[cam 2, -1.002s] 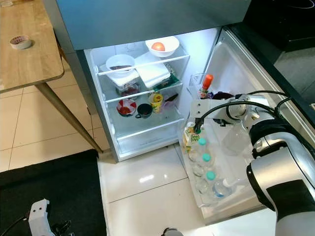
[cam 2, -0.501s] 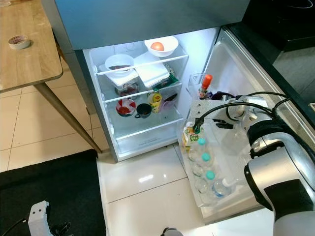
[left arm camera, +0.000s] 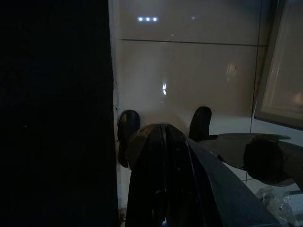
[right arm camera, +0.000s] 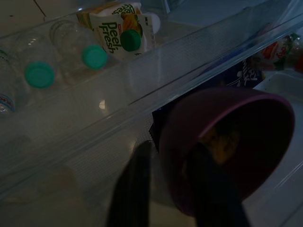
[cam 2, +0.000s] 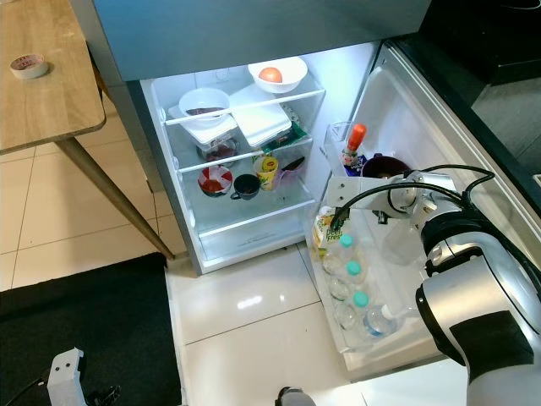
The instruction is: Restocking fridge
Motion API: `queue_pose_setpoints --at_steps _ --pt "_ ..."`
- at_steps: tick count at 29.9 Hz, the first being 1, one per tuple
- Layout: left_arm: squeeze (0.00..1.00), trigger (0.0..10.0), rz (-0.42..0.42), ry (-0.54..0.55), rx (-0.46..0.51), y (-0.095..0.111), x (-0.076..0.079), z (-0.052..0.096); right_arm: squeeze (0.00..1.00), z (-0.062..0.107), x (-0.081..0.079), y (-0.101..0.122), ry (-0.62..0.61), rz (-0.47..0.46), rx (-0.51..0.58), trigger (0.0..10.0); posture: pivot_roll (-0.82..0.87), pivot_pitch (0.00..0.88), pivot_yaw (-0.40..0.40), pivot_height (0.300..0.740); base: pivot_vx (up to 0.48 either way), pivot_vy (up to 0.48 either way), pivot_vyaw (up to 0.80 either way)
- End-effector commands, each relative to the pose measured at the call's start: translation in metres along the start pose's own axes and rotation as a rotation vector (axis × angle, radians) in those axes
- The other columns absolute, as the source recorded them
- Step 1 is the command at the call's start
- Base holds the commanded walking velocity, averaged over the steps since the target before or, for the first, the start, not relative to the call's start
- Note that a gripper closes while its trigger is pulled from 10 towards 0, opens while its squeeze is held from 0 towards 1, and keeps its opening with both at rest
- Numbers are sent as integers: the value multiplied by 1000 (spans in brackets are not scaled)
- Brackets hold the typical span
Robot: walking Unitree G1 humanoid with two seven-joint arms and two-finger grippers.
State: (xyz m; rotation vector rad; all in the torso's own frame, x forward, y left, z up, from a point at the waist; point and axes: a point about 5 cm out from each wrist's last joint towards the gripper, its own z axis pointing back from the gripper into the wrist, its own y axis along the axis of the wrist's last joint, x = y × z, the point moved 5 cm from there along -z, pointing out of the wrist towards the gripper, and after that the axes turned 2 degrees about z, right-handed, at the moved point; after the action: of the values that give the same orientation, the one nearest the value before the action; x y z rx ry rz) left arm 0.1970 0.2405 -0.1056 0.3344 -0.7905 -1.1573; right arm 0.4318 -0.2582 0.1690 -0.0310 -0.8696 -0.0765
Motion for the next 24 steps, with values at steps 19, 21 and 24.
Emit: queue_pose_setpoints --at_steps 19,21,24 --pt "0 10000 15 -10 -11 -4 10 -6 0 22 40 -5 -103 -41 33 0 23 174 -17 740 0 0 0" --pt "0 10000 15 -10 -10 -4 11 -6 0 23 41 -5 -104 -41 34 0 23 174 -17 740 0 0 0" --pt "0 10000 16 -15 -4 -1 14 -9 0 31 53 -4 -132 -52 54 0 14 155 -15 740 0 0 0"
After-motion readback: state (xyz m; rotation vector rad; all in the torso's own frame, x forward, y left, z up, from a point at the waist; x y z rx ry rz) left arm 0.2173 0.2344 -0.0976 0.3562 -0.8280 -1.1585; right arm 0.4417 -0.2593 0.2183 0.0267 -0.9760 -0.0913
